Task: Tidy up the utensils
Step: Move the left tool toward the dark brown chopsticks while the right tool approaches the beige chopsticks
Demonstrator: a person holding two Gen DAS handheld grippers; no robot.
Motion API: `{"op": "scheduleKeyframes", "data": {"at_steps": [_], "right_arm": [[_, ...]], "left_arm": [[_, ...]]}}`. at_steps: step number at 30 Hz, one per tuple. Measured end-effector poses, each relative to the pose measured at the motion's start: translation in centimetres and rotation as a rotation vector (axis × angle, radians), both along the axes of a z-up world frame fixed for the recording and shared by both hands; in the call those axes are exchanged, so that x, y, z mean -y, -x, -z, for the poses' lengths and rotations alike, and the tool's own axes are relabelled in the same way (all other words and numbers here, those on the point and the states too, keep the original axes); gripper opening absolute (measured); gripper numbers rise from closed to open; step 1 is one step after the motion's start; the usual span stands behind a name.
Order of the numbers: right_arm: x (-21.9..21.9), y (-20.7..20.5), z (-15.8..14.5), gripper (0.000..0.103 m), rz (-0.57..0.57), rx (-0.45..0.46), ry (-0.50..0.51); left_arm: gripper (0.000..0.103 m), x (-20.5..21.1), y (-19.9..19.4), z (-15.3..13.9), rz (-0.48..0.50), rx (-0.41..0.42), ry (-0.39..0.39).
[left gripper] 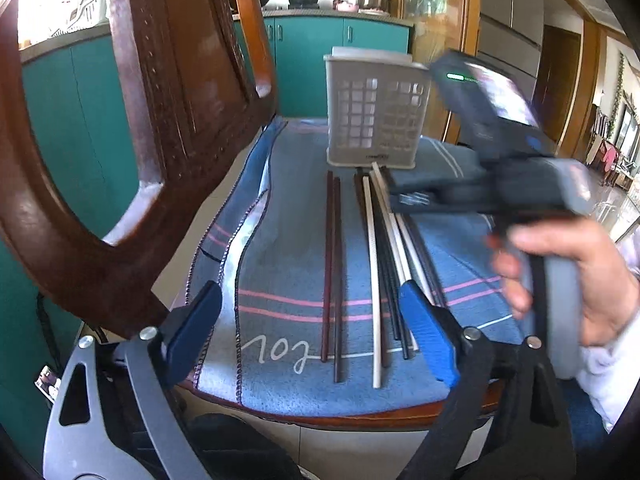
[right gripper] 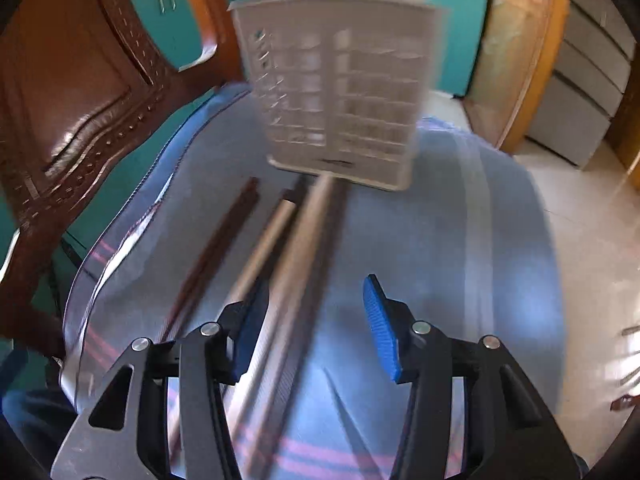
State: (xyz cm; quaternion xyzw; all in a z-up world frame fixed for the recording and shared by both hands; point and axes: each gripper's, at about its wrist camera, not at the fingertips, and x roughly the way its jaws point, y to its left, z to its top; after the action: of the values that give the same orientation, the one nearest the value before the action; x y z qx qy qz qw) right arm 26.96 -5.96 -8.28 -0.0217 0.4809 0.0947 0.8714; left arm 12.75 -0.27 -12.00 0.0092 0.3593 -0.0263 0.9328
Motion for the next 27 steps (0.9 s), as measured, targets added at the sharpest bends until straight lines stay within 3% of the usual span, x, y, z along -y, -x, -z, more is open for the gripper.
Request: {"op": "scheduleKeyframes", "data": {"at_steps": [7,10,12,18,22,24,27], "right_arm": [[-2.0,-2.2,1.7,0.051,-0.006,-0.028,0.044],[-1.7,-2.5,1.8,0.035,-0.022,-0.028,0.054],[-0.8,-2.4,1.6,0.017,-0.030,-0.036,0.055],[4.5,-1.2,1.0,0.012,0.034,-0.064,0.002],[10.2,-0.9,1.1,0.013,0.162,-0.135,-0.167],[11.9,-0.8,1.0,0.013,0.209,-0.153,-0.212],[12.5,-1.3,1.2,0.013,0.225,-0.156,-0.194]], "left_arm": [[0.086,-0.1,-2.0,0.9,0.002,-0.033,-0.007],[0.087,-0.1,-2.8,1.1,-0.001,-0.039,-0.012],[0.087,0.0,-3.4,1.1,0.004,-0.040,-0.017],[0.087,1.4,-6.4,-1.0,0.054,0.001,-0.091],[0.087,3.0,-9.9,-2.0,0.125,0.007,-0.120],[0.087,3.6,-12.1,-1.8,0.150,-0.014,-0.096],[0.087,3.9,-13.9,-0.6,0.137,-0.030,-0.007]]}}
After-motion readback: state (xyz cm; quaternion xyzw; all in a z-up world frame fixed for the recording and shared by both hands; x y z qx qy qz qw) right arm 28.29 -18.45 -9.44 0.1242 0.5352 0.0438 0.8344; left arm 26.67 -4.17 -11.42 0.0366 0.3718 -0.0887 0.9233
